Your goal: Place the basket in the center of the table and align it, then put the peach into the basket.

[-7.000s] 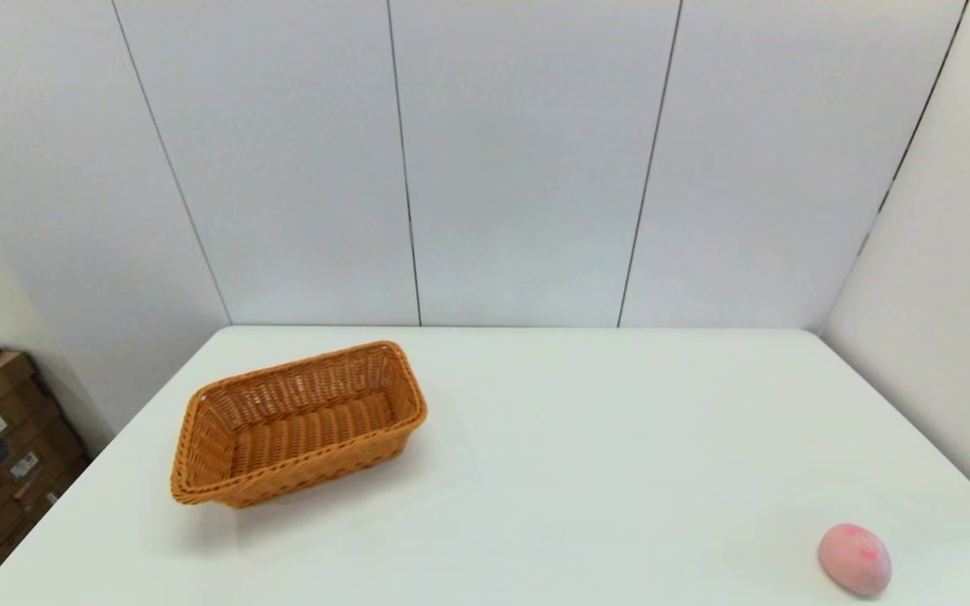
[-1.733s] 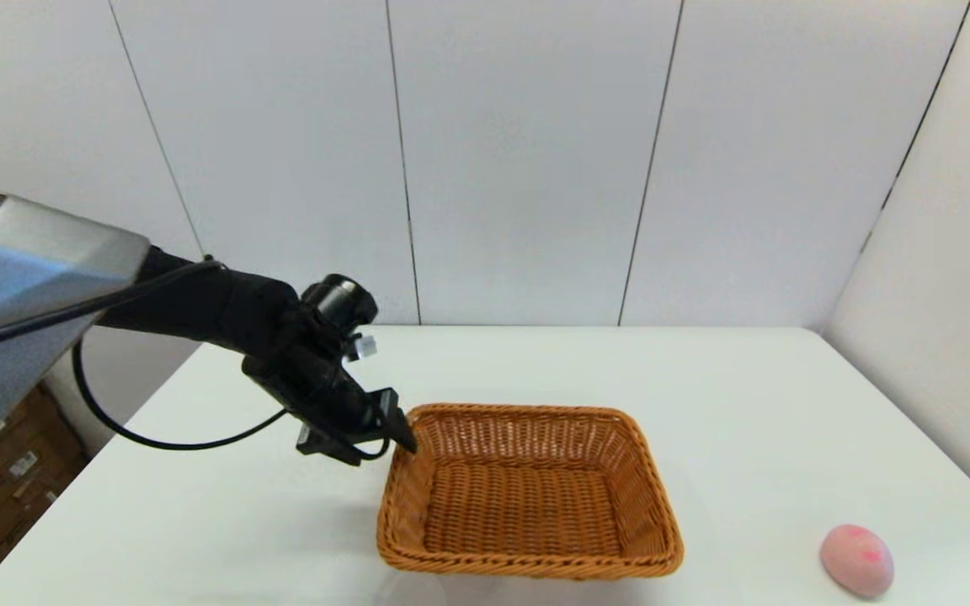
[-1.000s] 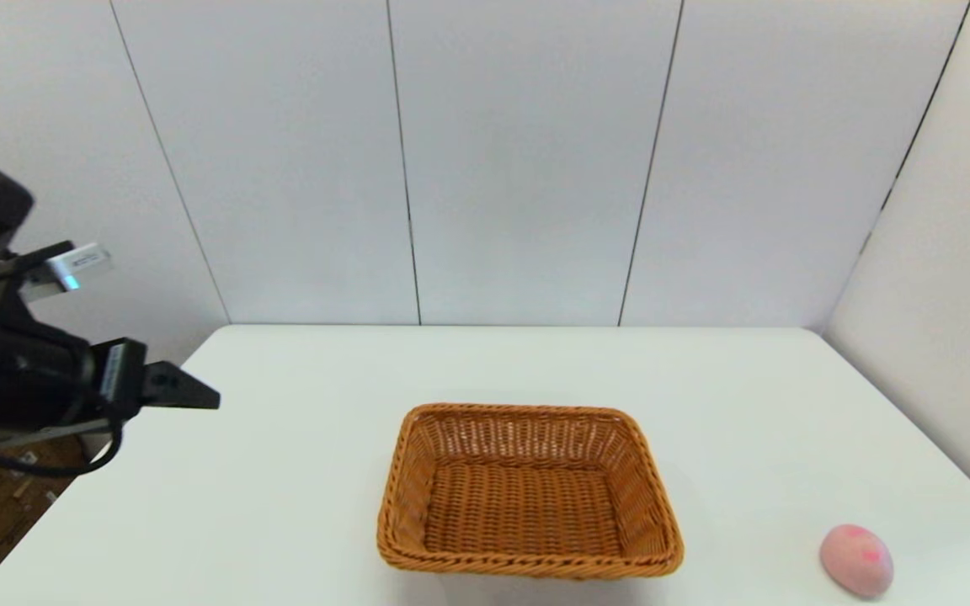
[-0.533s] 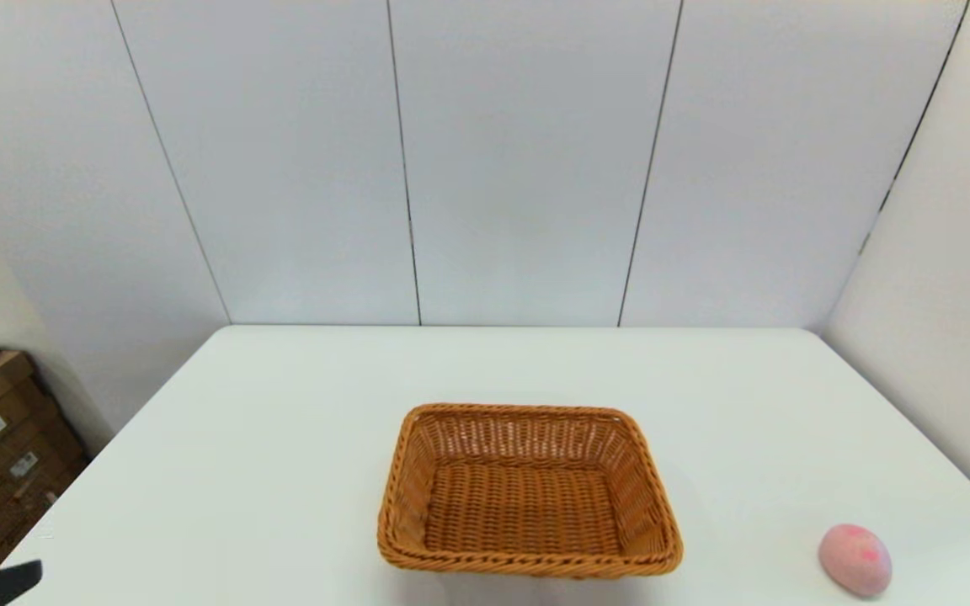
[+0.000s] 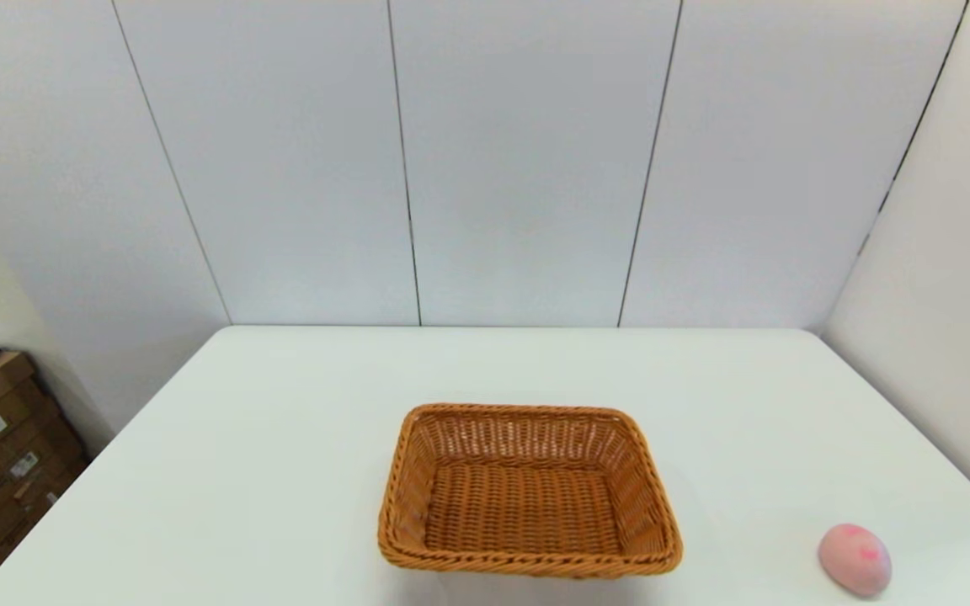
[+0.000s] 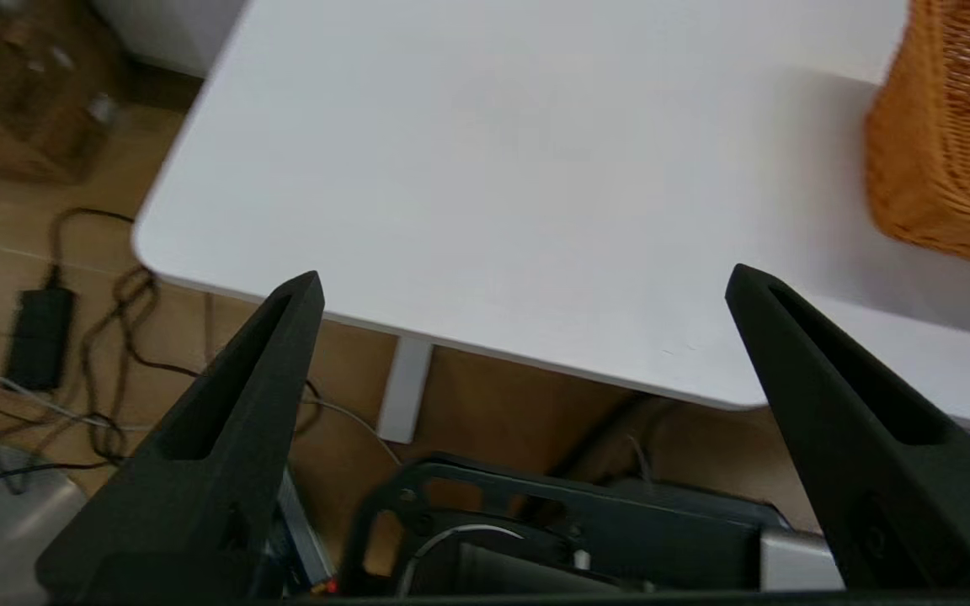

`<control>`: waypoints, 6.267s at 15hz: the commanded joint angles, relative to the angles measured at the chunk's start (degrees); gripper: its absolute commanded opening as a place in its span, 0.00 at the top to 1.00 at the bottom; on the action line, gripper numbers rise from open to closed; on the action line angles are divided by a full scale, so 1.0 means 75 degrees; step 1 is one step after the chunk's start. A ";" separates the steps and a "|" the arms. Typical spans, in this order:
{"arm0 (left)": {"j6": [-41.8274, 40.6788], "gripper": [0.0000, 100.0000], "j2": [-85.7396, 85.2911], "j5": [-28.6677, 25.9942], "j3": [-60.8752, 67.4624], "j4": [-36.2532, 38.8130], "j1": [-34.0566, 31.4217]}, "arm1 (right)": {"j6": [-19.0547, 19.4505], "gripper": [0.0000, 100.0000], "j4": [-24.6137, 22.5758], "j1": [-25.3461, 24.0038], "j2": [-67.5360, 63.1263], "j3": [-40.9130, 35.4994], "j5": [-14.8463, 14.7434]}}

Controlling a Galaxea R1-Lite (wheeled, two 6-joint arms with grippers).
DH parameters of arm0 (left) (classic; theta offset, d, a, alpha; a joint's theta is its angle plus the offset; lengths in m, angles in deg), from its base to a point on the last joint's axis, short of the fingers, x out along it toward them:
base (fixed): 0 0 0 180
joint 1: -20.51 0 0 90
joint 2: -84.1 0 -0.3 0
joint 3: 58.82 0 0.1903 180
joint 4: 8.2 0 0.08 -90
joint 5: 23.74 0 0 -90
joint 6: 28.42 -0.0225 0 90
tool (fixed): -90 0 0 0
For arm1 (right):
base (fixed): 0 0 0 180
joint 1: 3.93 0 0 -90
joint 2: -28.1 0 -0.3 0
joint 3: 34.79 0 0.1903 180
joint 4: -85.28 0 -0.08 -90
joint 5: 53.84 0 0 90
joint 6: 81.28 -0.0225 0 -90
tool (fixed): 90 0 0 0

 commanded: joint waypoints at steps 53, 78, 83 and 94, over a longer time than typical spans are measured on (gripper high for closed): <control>-0.1632 0.00 -0.2621 -0.1329 0.3727 0.4698 -0.0440 | -0.1219 1.00 -0.1312 0.0619 -1.3357 0.4278 -0.0686; -0.1656 0.00 -0.2621 -0.1341 0.3727 0.4698 -0.0440 | -0.2262 0.00 0.0200 -0.4818 -1.4693 0.8321 0.0579; -0.1656 0.00 -0.2621 -0.1341 0.3727 0.4698 -0.0440 | -0.2332 0.00 0.0305 -0.4818 -1.4611 0.8426 0.0603; -0.1527 0.00 -0.2621 -0.1317 0.3727 0.4698 -0.0440 | -0.1793 0.00 0.0270 -0.0670 -1.2982 0.7512 0.1142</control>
